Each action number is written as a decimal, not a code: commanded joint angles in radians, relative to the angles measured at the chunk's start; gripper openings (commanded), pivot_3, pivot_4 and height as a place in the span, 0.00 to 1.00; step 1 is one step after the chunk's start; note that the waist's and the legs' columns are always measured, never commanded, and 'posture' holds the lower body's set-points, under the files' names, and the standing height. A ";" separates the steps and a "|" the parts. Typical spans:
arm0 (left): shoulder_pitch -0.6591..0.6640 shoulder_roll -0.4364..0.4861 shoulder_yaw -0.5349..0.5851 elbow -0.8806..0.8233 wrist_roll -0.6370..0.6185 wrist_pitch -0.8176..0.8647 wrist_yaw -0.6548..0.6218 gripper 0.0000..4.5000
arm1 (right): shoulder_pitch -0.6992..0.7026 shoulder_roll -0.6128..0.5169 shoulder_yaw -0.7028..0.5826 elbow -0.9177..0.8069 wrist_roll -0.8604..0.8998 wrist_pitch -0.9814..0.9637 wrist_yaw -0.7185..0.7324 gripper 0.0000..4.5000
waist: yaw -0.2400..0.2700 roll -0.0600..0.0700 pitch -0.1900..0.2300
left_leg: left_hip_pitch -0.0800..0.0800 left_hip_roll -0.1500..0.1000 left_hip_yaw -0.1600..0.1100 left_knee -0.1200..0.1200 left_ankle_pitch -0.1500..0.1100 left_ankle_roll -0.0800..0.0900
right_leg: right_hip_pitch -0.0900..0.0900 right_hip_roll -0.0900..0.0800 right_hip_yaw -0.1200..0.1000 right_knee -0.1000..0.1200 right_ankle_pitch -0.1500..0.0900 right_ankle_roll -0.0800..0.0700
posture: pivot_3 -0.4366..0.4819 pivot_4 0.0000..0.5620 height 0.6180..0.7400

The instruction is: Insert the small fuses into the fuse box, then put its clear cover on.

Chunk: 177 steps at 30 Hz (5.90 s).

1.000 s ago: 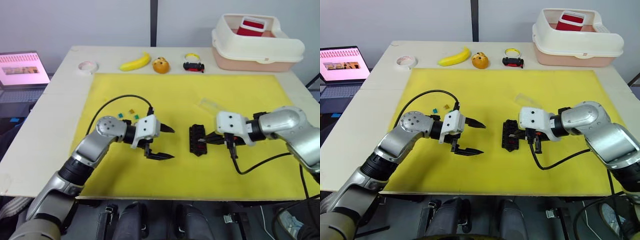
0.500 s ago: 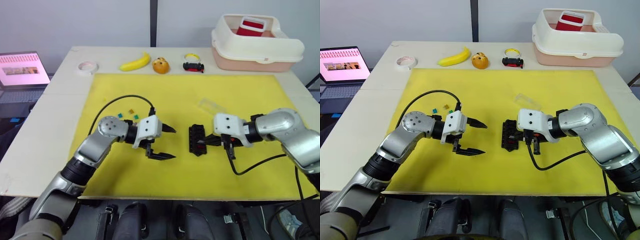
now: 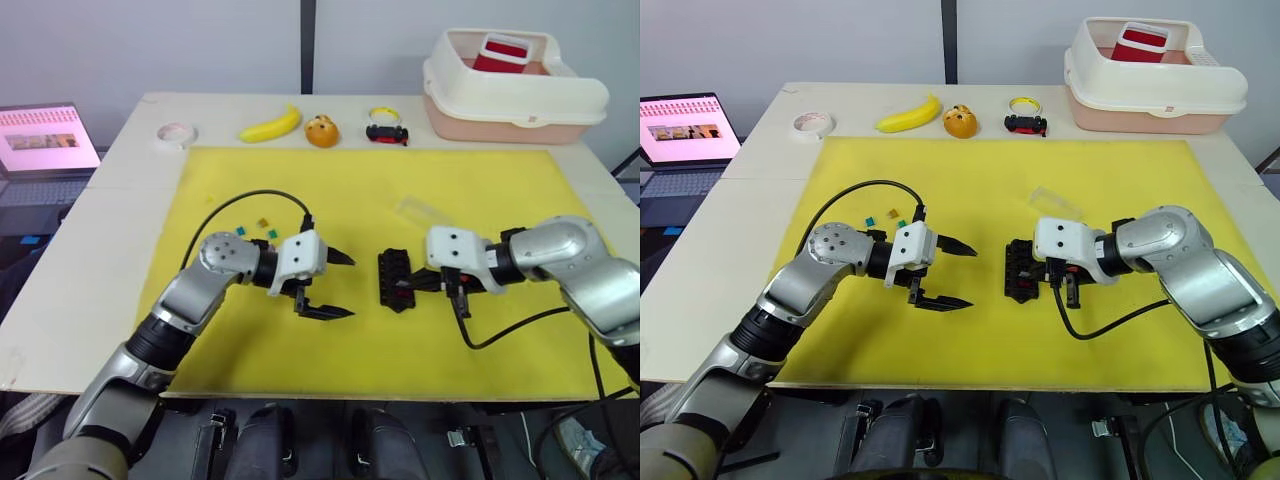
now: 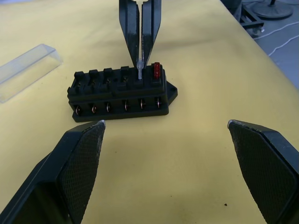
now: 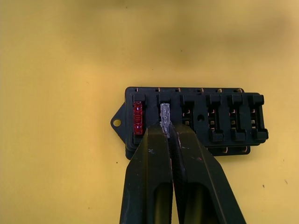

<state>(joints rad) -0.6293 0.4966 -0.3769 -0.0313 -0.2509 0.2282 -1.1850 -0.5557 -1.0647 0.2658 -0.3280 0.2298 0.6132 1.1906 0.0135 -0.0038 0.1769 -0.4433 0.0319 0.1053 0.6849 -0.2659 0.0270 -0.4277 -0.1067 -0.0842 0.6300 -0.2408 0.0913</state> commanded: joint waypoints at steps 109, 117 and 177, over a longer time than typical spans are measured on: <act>-0.042 -0.041 0.011 0.016 0.036 -0.036 -0.021 0.98 | -0.125 0.043 0.054 0.027 -0.124 0.021 0.137 0.00 | 0.000 0.000 0.000 | 0.000 0.000 -0.001 0.008 0.001 -0.001 | 0.002 0.004 0.001 0.004 0.000 0.000 | 0.48 0.27 1.00; -0.044 -0.048 0.004 0.013 0.038 -0.033 -0.019 0.98 | -0.144 0.027 0.090 0.003 -0.147 0.068 0.160 0.00 | 0.000 0.000 0.000 | 0.000 0.000 -0.002 0.008 0.001 -0.001 | 0.002 0.003 0.001 0.004 0.000 0.000 | 0.48 0.27 1.00; -0.068 -0.062 0.031 0.076 0.001 -0.072 -0.080 1.00 | 0.375 0.329 -0.330 0.041 0.101 -0.262 -0.215 0.00 | 0.002 0.000 -0.001 | 0.001 0.000 -0.003 0.011 0.000 0.000 | 0.005 0.005 0.001 0.005 0.000 0.000 | 0.48 0.27 1.00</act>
<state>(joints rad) -0.6822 0.4312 -0.3654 0.0768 -0.2488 0.1689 -1.2551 -0.1735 -0.7340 -0.0540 -0.2872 0.3295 0.3556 0.9879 0.0157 -0.0037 0.1760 -0.4427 0.0320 0.1024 0.6962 -0.2659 0.0270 -0.4229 -0.1021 -0.0834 0.6354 -0.2407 0.0915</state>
